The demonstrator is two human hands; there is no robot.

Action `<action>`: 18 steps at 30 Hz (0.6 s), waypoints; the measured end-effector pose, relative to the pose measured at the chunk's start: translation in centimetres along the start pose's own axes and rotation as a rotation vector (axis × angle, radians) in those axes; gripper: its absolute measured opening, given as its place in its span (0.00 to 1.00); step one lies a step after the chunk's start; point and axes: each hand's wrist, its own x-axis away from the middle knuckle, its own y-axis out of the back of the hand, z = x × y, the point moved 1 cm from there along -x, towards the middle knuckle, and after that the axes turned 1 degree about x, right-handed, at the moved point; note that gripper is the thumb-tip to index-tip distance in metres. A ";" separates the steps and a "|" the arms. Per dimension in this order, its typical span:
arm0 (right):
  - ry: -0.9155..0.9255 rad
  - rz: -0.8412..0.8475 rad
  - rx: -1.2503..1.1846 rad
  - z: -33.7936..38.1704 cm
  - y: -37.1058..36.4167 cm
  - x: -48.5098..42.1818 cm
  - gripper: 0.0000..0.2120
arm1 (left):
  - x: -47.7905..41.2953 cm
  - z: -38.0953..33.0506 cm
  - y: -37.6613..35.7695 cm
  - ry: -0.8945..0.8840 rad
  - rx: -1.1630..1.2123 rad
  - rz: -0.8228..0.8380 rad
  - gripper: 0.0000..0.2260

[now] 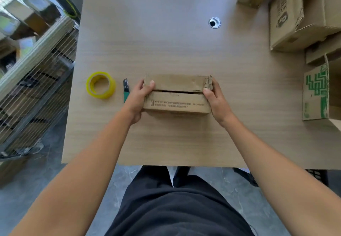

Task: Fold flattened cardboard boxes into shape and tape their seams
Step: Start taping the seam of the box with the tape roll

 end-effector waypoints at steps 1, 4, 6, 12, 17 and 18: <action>0.084 -0.027 0.225 0.6 0.4 -0.5 0.30 | -0.3 -0.6 0.0 -0.034 -0.044 -0.022 0.20; 0.501 -0.218 0.847 3.4 -0.8 -1.9 0.30 | -0.8 -1.9 -0.3 -0.130 -0.286 -0.078 0.19; 0.497 -0.055 1.068 5.1 -4.3 -2.4 0.28 | -0.9 -2.6 -0.5 -0.183 -0.487 -0.114 0.19; 0.359 -0.059 1.323 3.5 -9.0 -2.6 0.35 | 0.0 -2.3 10.3 -0.202 -0.830 -0.708 0.23; 0.372 -0.092 1.337 3.9 -9.7 -3.6 0.35 | -1.3 -0.4 16.5 -0.139 -1.505 -0.379 0.17; 0.376 -0.092 1.316 4.1 -9.6 -3.5 0.34 | -1.4 -0.8 16.6 -0.179 -1.531 -0.373 0.14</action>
